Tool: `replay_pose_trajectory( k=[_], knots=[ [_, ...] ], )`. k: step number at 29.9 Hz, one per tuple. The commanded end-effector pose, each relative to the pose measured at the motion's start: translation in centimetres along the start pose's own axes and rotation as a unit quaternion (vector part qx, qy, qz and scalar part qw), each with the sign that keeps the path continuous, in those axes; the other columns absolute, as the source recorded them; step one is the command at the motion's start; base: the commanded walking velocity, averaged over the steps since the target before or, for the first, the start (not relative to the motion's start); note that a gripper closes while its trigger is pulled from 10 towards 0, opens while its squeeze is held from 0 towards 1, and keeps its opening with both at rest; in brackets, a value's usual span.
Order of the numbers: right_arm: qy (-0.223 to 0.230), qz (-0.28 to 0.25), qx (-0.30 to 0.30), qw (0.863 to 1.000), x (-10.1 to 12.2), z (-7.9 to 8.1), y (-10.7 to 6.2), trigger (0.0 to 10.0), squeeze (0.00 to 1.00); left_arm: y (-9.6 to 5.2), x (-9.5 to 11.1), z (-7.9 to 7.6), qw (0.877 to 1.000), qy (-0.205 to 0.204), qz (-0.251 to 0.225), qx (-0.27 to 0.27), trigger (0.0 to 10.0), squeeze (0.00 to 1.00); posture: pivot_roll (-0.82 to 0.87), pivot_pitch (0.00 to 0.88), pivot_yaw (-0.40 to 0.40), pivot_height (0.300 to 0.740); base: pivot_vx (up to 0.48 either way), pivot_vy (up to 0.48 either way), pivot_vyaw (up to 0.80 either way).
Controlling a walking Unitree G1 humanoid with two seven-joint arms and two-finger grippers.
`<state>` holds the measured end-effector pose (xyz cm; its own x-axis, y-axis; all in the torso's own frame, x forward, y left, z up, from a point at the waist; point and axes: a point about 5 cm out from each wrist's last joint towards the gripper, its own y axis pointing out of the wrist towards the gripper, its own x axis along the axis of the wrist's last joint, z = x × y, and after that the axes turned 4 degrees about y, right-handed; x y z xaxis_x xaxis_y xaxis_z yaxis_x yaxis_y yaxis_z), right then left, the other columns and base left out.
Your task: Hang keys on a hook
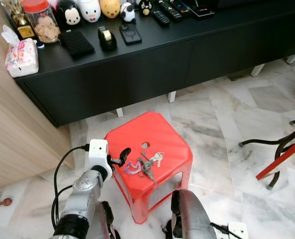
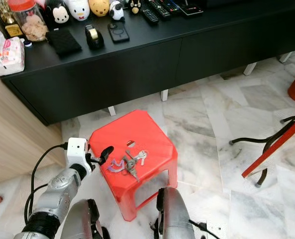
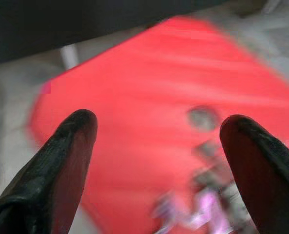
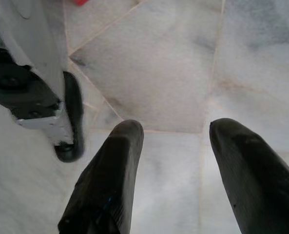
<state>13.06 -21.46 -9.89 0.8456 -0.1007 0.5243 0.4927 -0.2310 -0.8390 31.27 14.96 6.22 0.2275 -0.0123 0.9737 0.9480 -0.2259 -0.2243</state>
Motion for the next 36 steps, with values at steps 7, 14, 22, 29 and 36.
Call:
replay_pose_trajectory(
  k=[7,14,22,29,36],
  knots=[
    [-0.008,0.023,0.005,1.000,-1.4,0.3,-0.3,10.0,0.00,-0.2,-0.1,0.4,1.000,-0.005,-0.002,0.005,10.0,0.00,-0.17,0.166,-0.012,0.593,0.000,-0.163,0.00],
    [-0.008,0.020,0.008,1.000,-1.2,0.4,-0.2,10.0,0.00,0.1,-0.1,1.0,1.000,0.016,0.015,0.018,10.0,0.00,-0.16,0.172,-0.014,0.593,0.000,0.000,0.00],
    [-0.010,0.016,0.012,1.000,-0.9,0.7,-0.2,10.0,0.00,0.8,-1.2,2.4,0.992,0.036,0.091,0.076,10.0,0.00,-0.17,0.184,-0.012,0.593,0.000,0.000,0.00],
    [-0.013,0.011,0.014,1.000,-0.4,0.8,-0.1,10.0,0.00,0.2,-2.3,2.9,0.987,0.040,0.127,0.087,10.0,0.00,-0.16,0.187,-0.015,0.593,0.000,0.000,0.00],
    [-0.016,0.001,0.018,1.000,0.1,1.3,0.0,10.0,0.00,0.0,-2.0,4.2,0.983,0.003,0.130,0.130,10.0,0.00,-0.16,0.188,-0.017,0.593,0.000,0.000,0.00]
  ],
)
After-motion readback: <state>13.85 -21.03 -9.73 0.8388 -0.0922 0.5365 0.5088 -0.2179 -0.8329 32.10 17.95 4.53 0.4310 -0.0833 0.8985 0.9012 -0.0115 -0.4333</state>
